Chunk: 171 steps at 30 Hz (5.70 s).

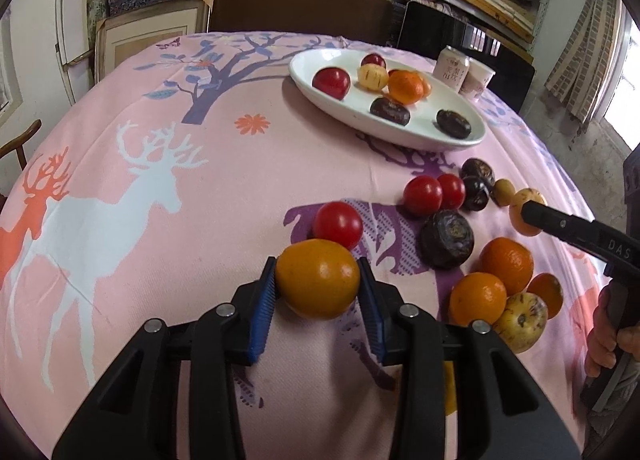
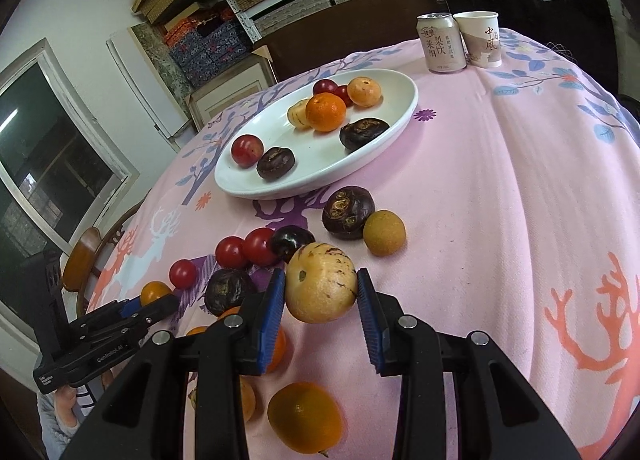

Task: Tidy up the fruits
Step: 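Carry both fruits onto the white plate and open both tools, then move both open tools back to the fruit pile, then grasp a red cherry tomato with the left tool while the right tool grasps a small golden fruit, then carry the tomato and golden fruit onto the white plate and open both tools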

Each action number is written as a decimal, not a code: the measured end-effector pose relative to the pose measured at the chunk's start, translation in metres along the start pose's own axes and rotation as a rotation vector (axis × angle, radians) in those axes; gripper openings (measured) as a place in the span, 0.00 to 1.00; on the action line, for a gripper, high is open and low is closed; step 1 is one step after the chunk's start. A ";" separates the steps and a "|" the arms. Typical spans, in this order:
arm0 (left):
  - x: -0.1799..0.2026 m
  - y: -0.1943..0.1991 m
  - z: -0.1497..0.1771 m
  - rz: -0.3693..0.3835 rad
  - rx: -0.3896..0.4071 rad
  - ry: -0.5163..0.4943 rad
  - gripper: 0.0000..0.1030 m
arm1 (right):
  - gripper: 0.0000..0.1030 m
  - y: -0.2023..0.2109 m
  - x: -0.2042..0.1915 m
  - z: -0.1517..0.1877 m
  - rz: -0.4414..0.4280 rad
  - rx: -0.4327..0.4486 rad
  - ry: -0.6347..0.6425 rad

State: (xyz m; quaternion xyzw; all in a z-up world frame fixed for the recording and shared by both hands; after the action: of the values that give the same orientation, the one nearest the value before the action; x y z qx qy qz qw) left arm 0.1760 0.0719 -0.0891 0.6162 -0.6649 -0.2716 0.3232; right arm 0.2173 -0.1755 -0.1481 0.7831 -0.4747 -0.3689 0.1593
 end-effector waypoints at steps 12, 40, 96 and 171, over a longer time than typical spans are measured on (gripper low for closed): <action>0.038 0.008 -0.088 0.005 0.118 -0.057 0.37 | 0.35 0.020 -0.016 -0.049 0.044 0.112 0.068; 0.032 -0.023 -0.100 -0.004 0.131 -0.032 0.90 | 0.69 -0.006 0.022 -0.058 0.128 0.116 0.008; 0.019 -0.031 -0.022 -0.047 -0.030 -0.098 0.27 | 0.45 -0.021 0.020 -0.017 0.265 -0.017 0.137; 0.068 -0.075 -0.148 -0.128 0.135 -0.159 0.27 | 0.26 -0.053 -0.026 -0.106 0.164 0.106 0.188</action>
State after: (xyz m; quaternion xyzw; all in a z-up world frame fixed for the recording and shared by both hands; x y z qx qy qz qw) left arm 0.3349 0.0024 -0.0440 0.6543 -0.6644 -0.2945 0.2091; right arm 0.3203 -0.1375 -0.0970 0.7800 -0.5390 -0.2540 0.1911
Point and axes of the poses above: each gripper's, at about its wrist camera, not at the fingertips, and y roughly against the way its jaws point, x to its right, z to its underside, the point moved 2 cm from there along -y, roughly the way its jaws point, and after that the axes turned 4 degrees about -z, right-handed, at the moved point
